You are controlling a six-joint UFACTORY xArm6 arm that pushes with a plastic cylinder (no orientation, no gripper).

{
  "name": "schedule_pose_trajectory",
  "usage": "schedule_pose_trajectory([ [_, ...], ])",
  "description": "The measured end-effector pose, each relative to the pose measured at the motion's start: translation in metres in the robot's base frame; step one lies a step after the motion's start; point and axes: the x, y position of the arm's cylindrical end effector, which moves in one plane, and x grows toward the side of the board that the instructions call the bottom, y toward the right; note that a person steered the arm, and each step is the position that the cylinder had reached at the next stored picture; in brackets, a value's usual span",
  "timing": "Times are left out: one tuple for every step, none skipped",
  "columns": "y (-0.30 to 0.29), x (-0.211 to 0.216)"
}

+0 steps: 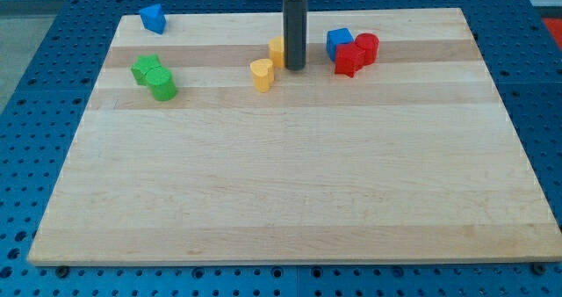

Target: Push yellow hexagon up a bit of the board

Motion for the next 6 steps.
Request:
schedule_pose_trajectory([
  [-0.021, -0.028],
  [-0.043, -0.008],
  [-0.082, -0.002],
  [-0.1, -0.018],
  [-0.074, -0.02],
  [-0.055, -0.034],
])
